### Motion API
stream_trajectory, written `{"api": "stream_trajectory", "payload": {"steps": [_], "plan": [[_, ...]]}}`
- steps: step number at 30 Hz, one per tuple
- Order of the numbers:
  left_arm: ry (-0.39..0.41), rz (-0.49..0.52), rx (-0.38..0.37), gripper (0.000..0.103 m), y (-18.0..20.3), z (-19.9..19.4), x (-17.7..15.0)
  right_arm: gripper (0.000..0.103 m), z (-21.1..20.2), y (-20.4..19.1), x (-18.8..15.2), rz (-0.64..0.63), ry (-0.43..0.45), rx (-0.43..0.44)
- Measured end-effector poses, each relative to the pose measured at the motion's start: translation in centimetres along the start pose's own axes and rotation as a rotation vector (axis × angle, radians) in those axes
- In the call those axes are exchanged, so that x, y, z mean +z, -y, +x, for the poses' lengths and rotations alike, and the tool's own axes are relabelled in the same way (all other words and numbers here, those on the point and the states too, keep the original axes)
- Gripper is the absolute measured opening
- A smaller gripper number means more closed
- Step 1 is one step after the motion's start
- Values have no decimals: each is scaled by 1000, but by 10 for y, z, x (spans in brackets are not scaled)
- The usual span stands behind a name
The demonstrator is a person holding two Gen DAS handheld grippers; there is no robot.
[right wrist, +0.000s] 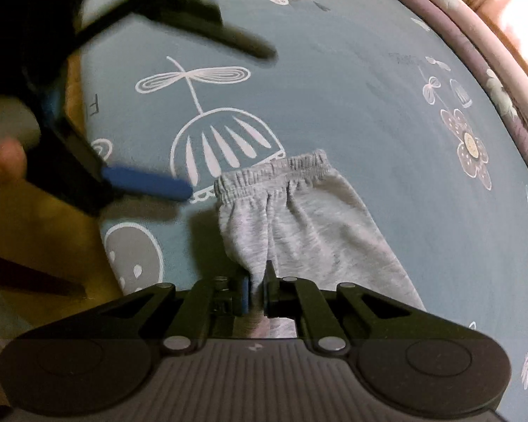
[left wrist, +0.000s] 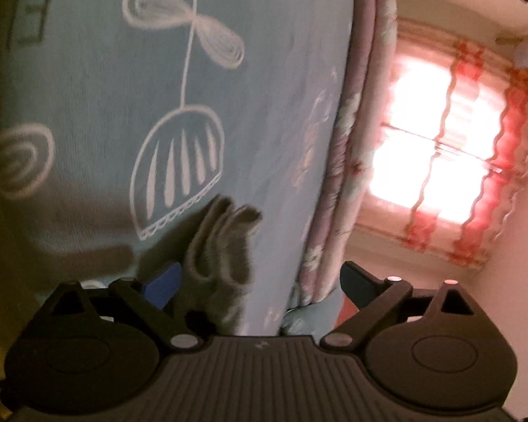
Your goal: Fold clothes
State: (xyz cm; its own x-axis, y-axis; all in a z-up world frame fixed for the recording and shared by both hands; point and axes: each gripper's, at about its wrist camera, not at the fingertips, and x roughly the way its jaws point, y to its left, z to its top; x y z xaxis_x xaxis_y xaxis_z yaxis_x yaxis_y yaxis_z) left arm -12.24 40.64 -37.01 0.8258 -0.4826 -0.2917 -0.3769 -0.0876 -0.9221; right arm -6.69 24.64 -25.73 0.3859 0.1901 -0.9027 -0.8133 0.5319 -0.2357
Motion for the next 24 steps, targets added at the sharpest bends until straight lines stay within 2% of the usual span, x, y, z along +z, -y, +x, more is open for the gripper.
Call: {"api": "stream_trajectory", "payload": {"steps": [5,7,9,11,13,17,20,23,24], "plan": [[-26,231,43,101,20,21,-14,9,-2,4,-3,8,7,9],[-57,302,84,101,24,32,-17,9,-2,3,-6,6,11,12],[-76,331,114,101,24,41,-17,9,-2,2,-7,3,17,19],[-88,369,90,101,28,48,-16,9,-2,1,-9,-2,24,30],[-98,388,115,101,32,57,-15,9,-4,-1,-11,-8,33,34],[-141,432,106,101,37,69,-14,10,-9,0,-16,-21,53,43],[-158,463,112,101,41,71,-17,22,-19,8,-23,7,83,81],[-170,506,128,99,44,69,-21,45,-32,19,-36,37,118,78],[-168,516,144,96,45,69,-22,45,-35,24,-41,54,119,75]]}}
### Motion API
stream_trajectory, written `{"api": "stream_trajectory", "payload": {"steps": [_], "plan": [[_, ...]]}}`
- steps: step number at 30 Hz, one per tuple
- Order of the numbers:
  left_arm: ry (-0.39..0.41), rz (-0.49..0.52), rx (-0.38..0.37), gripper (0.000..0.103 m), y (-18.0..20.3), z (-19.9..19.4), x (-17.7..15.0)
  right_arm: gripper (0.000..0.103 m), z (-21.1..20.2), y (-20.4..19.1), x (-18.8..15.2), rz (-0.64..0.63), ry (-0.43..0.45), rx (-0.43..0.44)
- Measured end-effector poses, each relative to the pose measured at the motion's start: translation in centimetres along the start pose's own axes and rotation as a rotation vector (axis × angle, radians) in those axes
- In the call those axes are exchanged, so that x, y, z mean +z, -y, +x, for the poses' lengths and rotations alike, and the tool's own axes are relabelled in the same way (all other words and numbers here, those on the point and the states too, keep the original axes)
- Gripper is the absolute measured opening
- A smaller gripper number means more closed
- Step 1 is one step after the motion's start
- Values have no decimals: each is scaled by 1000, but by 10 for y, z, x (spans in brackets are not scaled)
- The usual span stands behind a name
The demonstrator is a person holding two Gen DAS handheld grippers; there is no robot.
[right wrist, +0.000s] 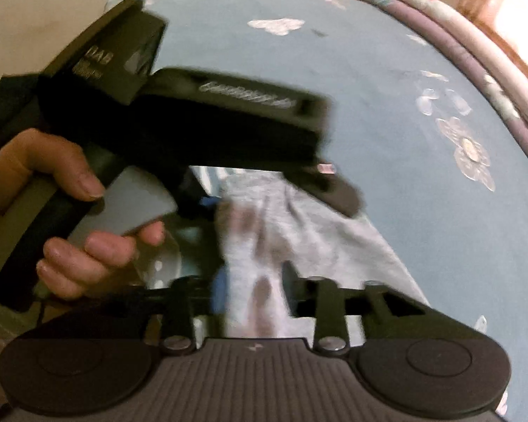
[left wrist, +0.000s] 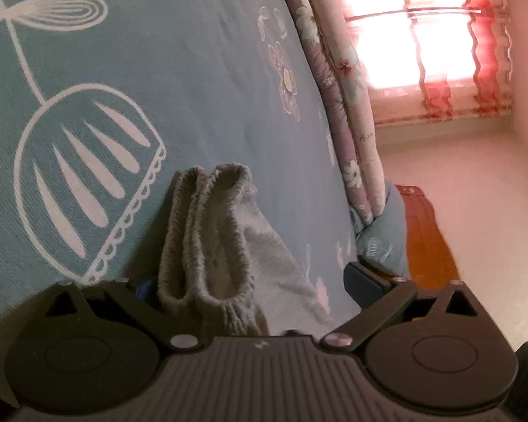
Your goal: Fold clothes
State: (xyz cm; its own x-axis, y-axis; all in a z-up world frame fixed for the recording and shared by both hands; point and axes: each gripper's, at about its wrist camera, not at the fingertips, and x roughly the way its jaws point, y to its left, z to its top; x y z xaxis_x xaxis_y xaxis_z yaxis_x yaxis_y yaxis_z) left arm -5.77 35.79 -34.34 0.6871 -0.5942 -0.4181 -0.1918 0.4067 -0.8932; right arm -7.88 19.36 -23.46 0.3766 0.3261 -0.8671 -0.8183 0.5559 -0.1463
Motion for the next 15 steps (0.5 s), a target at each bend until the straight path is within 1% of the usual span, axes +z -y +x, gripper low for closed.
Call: {"api": "stream_trajectory", "payload": {"steps": [1,2,3,4,5,6,7,10,11,12,13,14,15], "plan": [[-3,12,16,95,1,0,-1,46,-2,5,-4,20,-6,-7],[-10,36,35,89,3,1,-2,48,-4,11,-9,42,-15,-15],[-18,61,53,81,5,2,-3,49,-5,16,-13,62,-30,-26],[-25,87,73,76,7,2,-3,50,-6,21,-18,81,-43,-43],[-32,106,89,73,8,2,-3,50,-6,26,-24,100,-56,-60],[-33,98,85,69,6,-1,-3,50,-7,30,-29,120,-68,-78],[-35,88,83,68,4,-4,-2,50,-8,35,-35,146,-76,-94],[-47,50,98,69,-1,-5,1,62,-15,50,-53,230,-80,-76],[-52,37,102,62,-2,-6,2,62,-18,54,-61,248,-81,-66],[-56,25,107,51,-4,-6,4,62,-18,55,-67,253,-89,-61],[-60,18,118,43,-4,-7,4,62,-17,56,-75,255,-105,-63],[-66,40,156,28,-1,-7,4,62,-19,56,-84,260,-121,-69],[-76,60,195,20,1,-7,3,62,-19,57,-91,270,-130,-69]]}}
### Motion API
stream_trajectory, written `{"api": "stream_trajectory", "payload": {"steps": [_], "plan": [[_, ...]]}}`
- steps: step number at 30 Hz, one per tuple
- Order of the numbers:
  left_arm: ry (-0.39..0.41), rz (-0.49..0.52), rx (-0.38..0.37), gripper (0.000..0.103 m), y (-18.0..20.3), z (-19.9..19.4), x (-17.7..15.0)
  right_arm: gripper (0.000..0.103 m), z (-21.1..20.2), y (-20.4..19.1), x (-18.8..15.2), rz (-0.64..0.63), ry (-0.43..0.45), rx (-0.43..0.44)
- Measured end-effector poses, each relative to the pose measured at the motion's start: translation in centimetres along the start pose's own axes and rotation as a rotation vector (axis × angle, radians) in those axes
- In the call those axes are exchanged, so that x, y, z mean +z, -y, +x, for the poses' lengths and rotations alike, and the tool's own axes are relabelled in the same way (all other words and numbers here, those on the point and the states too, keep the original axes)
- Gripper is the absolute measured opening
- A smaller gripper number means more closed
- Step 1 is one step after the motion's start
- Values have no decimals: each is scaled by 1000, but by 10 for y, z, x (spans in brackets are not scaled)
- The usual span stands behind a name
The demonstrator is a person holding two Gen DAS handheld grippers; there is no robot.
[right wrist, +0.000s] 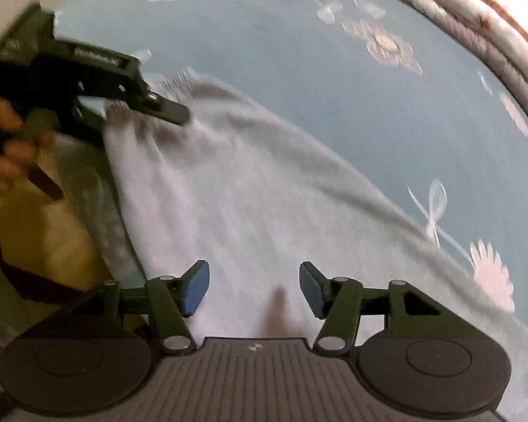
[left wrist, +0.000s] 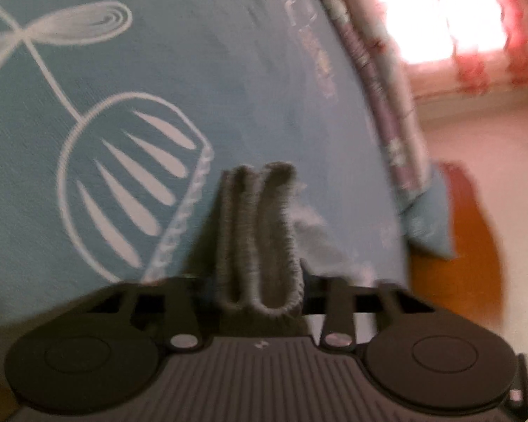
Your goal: Fold clothes
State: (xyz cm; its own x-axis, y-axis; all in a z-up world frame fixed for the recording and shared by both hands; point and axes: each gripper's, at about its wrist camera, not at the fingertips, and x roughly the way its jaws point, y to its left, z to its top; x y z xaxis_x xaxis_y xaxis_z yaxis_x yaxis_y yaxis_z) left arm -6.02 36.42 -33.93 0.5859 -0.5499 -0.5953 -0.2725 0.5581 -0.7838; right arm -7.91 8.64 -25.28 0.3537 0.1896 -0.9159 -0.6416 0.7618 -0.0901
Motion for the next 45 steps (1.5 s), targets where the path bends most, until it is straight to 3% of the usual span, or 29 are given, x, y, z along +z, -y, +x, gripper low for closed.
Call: {"api": "stream_trajectory", "payload": {"steps": [3,5,12,19,27,37,45], "plan": [[-10,46,77,20,12,-5,-2,62,2,12,-12,46,-7,4],[-13,129,143,20,32,-6,-5,64,1,24,-23,80,-1,5],[-16,280,245,20,106,-15,-19,66,-8,59,-56,129,20,-10],[-54,382,203,20,195,-9,-47,67,-29,105,-89,220,41,-42],[-107,458,141,20,269,36,-75,67,-54,145,-125,299,70,-83],[-227,489,116,21,316,106,-108,68,-67,182,-164,388,70,-129],[-324,517,121,21,332,158,-141,68,-74,206,-188,454,70,-159]]}}
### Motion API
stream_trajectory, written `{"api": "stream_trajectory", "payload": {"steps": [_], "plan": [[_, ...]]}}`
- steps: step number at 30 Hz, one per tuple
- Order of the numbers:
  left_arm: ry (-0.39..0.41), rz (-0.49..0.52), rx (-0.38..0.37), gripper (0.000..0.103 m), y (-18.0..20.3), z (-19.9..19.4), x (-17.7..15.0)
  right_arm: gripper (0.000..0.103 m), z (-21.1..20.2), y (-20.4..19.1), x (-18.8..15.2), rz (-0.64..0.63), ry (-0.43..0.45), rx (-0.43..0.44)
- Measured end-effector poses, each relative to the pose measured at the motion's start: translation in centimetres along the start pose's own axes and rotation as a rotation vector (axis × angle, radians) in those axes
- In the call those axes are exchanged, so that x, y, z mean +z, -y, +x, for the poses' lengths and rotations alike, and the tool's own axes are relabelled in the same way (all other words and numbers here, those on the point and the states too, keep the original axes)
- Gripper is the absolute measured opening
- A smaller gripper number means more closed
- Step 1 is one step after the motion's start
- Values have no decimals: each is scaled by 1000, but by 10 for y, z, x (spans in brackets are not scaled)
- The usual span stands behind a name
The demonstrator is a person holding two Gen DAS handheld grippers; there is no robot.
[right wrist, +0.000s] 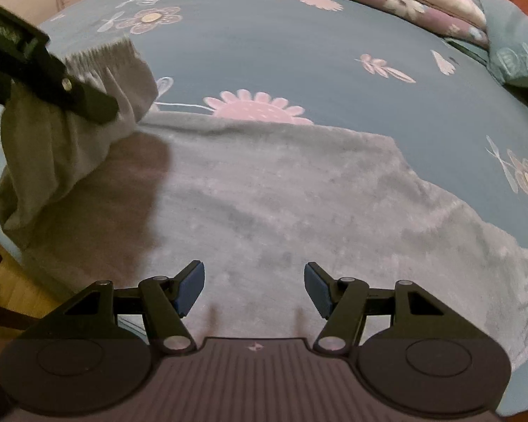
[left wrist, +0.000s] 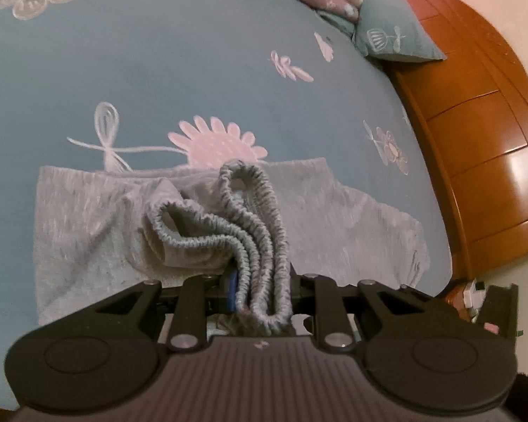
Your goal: Fold clothes
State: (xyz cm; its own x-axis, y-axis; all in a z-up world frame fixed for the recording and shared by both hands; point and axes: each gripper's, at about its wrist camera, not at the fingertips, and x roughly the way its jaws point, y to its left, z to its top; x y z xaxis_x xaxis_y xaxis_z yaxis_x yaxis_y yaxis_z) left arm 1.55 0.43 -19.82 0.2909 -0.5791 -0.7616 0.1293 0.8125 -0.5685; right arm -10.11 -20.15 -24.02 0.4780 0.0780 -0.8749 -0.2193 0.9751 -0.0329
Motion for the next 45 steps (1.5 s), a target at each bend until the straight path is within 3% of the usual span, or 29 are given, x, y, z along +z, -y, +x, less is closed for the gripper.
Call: {"api": "stream_trajectory", "payload": {"steps": [14,32,34,36,37,41,45], "plan": [[-87,94,79,21,34,64,-12,68,6,33,-14,61,-25,-37],[-140,211,151,23,52,99,-25,68,16,43,-17,87,-50,-59],[-157,217,148,32,54,107,-26,68,17,45,-17,95,-57,-67],[-183,218,138,55,55,115,-27,68,18,48,-17,104,-65,-77],[-195,219,132,60,56,118,-27,71,17,50,-18,110,-67,-83],[-188,255,84,72,69,114,-29,72,16,62,-17,140,-74,-108],[-189,257,14,72,65,94,-34,72,11,76,-13,184,-56,-128]]}}
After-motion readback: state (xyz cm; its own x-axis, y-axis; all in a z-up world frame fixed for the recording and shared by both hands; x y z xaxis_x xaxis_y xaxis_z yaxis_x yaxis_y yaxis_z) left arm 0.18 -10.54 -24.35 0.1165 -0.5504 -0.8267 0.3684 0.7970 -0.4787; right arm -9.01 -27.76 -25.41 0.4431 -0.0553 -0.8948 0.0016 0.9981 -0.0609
